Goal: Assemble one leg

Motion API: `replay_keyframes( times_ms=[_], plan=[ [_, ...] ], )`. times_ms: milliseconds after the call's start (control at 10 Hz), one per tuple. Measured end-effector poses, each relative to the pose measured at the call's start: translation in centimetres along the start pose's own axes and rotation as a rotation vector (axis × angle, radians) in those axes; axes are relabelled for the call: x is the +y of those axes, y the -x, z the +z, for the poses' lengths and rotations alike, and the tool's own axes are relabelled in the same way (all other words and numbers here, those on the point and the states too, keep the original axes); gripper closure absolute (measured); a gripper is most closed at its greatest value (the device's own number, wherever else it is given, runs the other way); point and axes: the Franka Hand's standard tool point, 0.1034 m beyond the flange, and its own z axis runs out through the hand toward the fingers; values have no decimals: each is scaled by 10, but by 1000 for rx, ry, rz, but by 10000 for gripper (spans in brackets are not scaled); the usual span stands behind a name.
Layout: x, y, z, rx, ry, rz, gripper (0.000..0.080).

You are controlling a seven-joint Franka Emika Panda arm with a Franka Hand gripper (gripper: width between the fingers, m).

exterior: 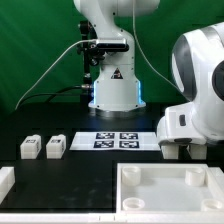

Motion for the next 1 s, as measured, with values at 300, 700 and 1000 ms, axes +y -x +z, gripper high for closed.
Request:
replay_keyframes(
  times_ms=[300,700,1000],
  plan=[
    [0,0,0,0,0,0,402],
    [0,0,0,0,0,0,511],
    [0,0,0,0,0,0,511]
  ],
)
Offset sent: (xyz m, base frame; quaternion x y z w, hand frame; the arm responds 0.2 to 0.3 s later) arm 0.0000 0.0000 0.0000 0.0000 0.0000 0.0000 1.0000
